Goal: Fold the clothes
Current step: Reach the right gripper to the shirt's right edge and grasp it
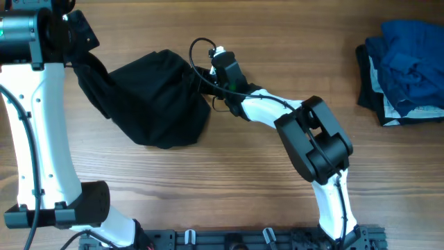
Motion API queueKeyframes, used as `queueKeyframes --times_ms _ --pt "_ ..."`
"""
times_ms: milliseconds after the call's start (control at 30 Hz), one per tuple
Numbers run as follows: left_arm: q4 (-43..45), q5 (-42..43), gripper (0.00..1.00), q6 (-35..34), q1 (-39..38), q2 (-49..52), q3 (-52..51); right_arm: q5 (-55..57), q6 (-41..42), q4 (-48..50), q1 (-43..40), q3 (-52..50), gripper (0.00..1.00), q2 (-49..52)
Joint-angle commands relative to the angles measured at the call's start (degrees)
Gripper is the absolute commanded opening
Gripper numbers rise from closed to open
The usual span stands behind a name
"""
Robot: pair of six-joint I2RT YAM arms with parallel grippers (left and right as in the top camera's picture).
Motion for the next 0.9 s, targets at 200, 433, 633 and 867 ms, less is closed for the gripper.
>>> queueKeyframes --times_ms 200,433,633,867 --pt "0.35 0.28 0.04 -0.70 -0.11 0.04 0.74 0.98 3.32 2.93 1.55 0.85 0.71 3.76" --pt "0.35 0.28 0.04 -0.70 -0.11 0.04 0.74 -2.05 3.93 3.48 2.23 0.85 0.45 3.76" --pt "0.31 0.26 0.04 -0.70 -0.11 0.04 0.74 -2.67 3.69 3.45 2.43 0.85 0.24 3.76" --pt "0.39 0.26 0.04 -0.70 -0.11 0.04 0.74 -3.32 0.24 0.13 0.72 2.14 0.04 3.34"
